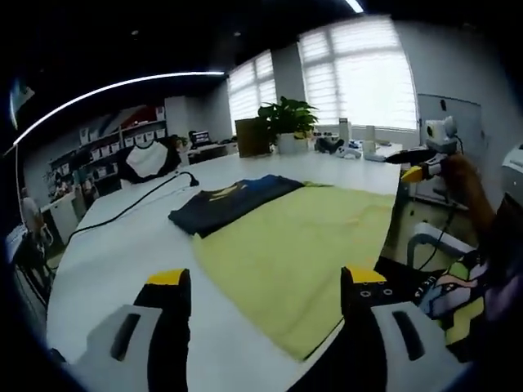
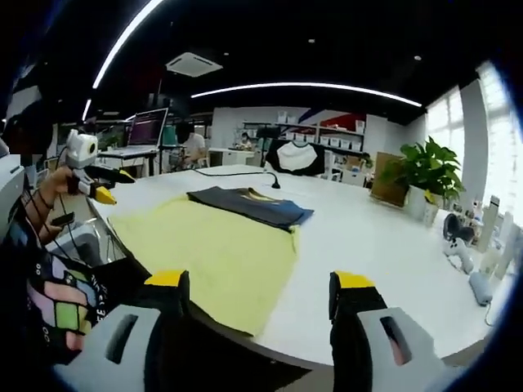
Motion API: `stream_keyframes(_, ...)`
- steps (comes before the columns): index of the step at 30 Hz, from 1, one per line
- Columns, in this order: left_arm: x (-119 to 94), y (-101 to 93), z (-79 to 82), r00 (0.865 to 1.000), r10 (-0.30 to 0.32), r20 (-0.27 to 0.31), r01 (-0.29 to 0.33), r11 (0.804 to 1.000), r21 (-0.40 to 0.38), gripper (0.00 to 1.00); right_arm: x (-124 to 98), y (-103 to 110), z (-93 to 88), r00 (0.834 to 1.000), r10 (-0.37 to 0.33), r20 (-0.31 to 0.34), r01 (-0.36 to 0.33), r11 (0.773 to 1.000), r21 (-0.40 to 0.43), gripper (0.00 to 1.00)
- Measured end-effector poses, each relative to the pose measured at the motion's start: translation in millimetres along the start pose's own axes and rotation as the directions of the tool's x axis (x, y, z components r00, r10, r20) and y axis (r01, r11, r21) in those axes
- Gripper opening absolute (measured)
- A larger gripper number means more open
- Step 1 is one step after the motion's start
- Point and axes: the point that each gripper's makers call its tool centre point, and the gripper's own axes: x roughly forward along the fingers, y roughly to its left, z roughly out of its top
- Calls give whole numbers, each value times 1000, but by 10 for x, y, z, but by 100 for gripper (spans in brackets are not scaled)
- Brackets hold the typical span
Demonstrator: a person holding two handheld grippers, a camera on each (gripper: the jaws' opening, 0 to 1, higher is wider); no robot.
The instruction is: Fold the garment on the visible template until the final outline fits inside the template.
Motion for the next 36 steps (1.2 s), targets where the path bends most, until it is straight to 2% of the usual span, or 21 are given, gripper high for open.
stream_keyframes(4, 9, -143, -93, 997, -69, -45, 72, 996, 51, 74, 45, 85, -15, 999, 49, 10, -49, 998, -30, 64)
stream_keyframes(7, 50, -226, -153, 992, -106, -73, 108, 994, 30, 66, 64, 197, -100, 994, 110, -19, -110, 994, -13, 60)
stream_keyframes(10, 81, -311, -228, 985, -145, -92, 149, 988, 36, 64, 92, 232, -168, 991, 127, -41, -127, 992, -12, 55)
stream_keyframes(13, 107, -326, -307, 981, -163, -110, 165, 986, 16, 62, 117, 244, -224, 988, 139, -61, -139, 990, 2, 55)
stream_keyframes(15, 114, -333, -341, 978, -174, -115, 175, 985, 3, 56, 121, 250, -267, 986, 149, -77, -147, 989, 32, 55)
stream_keyframes(19, 116, -399, -396, 968, -216, -124, 215, 976, -22, 53, 106, 250, -327, 983, 150, -103, -149, 989, 17, 54)
stream_keyframes(23, 133, -421, -458, 964, -225, -145, 224, 974, -25, 51, 104, 342, -394, 973, 189, -135, -192, 981, -12, 46)
stream_keyframes(27, 142, -429, -471, 962, -229, -148, 222, 973, -57, 50, 154, 413, -430, 964, 220, -148, -218, 975, 28, 45)
stream_keyframes(32, 143, -417, -480, 963, -223, -152, 218, 975, -50, 44, 184, 424, -544, 956, 220, -196, -218, 975, 36, 41)
stream_keyframes(36, 150, -392, -480, 966, -213, -145, 208, 977, -53, 40, 182, 393, -549, 958, 210, -194, -207, 978, 40, 38)
